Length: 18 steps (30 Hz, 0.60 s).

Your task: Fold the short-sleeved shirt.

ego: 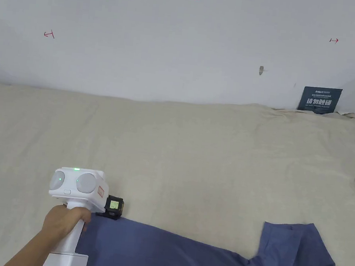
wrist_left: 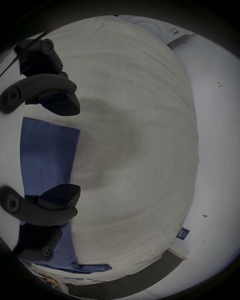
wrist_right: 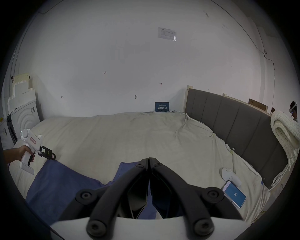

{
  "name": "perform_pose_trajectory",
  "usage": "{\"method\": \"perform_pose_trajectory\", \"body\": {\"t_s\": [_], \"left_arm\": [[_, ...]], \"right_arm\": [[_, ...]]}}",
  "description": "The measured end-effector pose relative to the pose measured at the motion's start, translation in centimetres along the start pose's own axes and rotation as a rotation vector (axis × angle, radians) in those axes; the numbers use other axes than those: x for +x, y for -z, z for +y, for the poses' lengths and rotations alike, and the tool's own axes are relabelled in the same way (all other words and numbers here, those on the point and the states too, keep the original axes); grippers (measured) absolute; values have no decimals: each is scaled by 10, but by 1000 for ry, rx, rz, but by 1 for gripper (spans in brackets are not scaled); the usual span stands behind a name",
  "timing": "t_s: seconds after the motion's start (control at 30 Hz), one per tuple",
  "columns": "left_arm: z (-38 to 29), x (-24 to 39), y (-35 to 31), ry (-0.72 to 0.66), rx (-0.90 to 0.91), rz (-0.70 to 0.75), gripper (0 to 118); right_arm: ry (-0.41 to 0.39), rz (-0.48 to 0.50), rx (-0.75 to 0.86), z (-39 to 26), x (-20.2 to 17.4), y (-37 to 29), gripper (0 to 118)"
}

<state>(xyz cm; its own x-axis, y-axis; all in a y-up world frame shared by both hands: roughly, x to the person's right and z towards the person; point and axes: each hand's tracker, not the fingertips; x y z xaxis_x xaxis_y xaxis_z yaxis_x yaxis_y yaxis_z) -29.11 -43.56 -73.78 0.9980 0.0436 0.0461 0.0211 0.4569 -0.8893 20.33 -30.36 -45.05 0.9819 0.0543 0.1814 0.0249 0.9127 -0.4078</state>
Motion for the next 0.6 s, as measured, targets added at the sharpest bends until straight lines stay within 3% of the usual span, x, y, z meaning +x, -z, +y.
{"method": "perform_pose_trajectory", "body": {"t_s": [0.07,0.2,0.37,0.6], "left_arm": [[-2,1,6,4,-29,3,91],[-7,7,1,43,-10,13,67],[-8,15,-12,69,-4,-43,5],[-23,17,-55,74,71,-91,1]], "right_arm": [[-3,-5,-15,-4,2,4,1],[-9,-7,-32,-8,4,6,1],[11,1,-56,-9,6,17,1],[48,34,-132,-4,11,53,1]]}}
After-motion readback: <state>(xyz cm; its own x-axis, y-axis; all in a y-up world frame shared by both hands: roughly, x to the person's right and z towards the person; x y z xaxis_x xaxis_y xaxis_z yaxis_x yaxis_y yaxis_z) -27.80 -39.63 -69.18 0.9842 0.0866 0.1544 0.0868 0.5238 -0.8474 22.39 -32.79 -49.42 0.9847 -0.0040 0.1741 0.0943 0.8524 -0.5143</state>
